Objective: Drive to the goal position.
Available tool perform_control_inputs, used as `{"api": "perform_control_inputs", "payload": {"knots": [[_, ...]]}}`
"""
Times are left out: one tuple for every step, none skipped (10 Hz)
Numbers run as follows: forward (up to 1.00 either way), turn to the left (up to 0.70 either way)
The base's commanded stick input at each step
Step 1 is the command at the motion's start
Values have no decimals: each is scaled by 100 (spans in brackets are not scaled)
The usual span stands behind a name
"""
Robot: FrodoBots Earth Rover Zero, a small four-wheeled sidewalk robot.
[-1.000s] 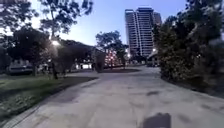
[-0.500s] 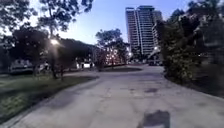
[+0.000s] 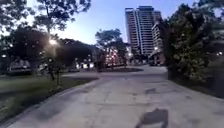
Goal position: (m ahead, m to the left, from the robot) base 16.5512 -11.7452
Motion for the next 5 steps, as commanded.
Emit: {"api": "perform_control_inputs", "payload": {"knots": [[70, -35], [70, -35], [70, -23], [70, 0], [70, 0]]}}
